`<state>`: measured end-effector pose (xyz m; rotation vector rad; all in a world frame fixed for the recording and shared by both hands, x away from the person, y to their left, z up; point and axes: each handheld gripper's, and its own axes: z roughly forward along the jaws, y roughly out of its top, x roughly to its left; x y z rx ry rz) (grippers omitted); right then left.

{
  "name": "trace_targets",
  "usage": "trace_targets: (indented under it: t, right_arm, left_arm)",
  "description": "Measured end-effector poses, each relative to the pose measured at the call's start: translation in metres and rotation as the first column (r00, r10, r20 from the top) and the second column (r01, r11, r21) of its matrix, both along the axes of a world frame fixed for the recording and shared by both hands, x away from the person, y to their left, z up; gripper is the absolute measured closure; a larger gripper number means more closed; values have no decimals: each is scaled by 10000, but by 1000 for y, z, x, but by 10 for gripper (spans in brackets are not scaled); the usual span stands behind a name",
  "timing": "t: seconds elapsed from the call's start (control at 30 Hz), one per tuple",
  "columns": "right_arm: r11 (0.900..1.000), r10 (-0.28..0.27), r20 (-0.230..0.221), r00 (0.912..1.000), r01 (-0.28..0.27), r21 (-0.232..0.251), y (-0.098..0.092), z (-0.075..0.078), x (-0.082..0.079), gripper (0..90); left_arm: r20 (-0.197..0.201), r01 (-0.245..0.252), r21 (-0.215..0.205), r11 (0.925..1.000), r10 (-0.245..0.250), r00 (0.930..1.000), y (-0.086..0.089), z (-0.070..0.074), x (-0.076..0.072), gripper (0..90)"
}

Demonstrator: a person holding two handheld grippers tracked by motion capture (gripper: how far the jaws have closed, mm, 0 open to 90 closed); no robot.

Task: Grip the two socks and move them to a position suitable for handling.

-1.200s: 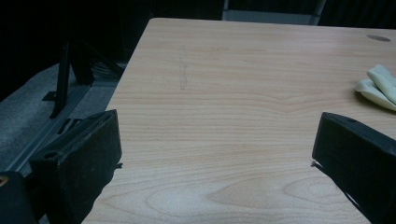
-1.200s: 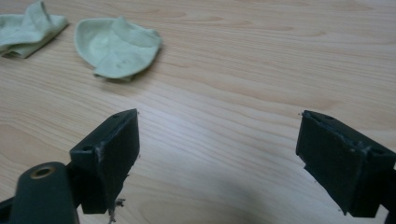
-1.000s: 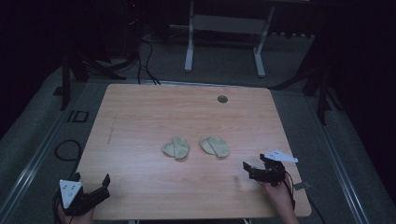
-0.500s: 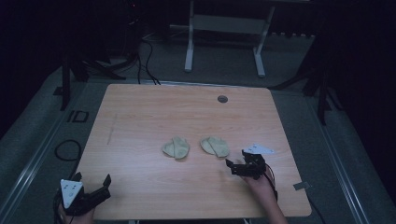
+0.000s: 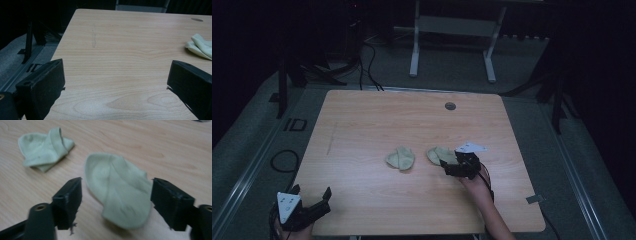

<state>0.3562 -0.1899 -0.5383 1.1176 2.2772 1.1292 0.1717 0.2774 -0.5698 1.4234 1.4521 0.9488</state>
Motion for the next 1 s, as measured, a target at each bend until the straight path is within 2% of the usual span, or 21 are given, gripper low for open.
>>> trace_targets:
  t: [0.17, 0.37, 0.53, 0.7, 0.8, 0.87, 1.0]
  right_arm:
    - [9992, 161, 20, 9999, -160, -377, 15, 0, 10, 380]
    - [9982, 71, -201, 9998, -83, -592, 29, -9, 25, 394]
    - [9950, -37, -405, 9992, -3, -999, 36, -20, 34, 393]
    - [9865, -98, 122, 9999, 117, -1633, 42, -26, 30, 410]
    - [9887, -107, 378, 9992, 163, -1490, 42, -29, 26, 453]
    - [9891, -228, 463, 9987, 293, -1444, 42, -30, 24, 508]
    - [9846, -297, 776, 9965, 425, -1695, 44, -30, 20, 671]
  left_arm:
    - [-13, 23, -35, 10000, -23, 10000, 1, 0, 0, 15]
    - [-2, 38, -90, 10000, -38, 10000, 1, 0, -1, 15]
    - [-62, 63, -110, 9999, -63, 10000, 2, -1, 0, 15]
    - [-77, 57, -110, 9999, -57, 10000, 2, -1, 0, 15]
    - [-102, 46, -91, 9999, -47, 9999, 1, -2, 0, 15]
    - [-106, 43, -93, 9999, -44, 9999, 1, -2, -1, 15]
    - [-116, 4, -73, 10000, -4, 9999, 2, -2, -2, 15]
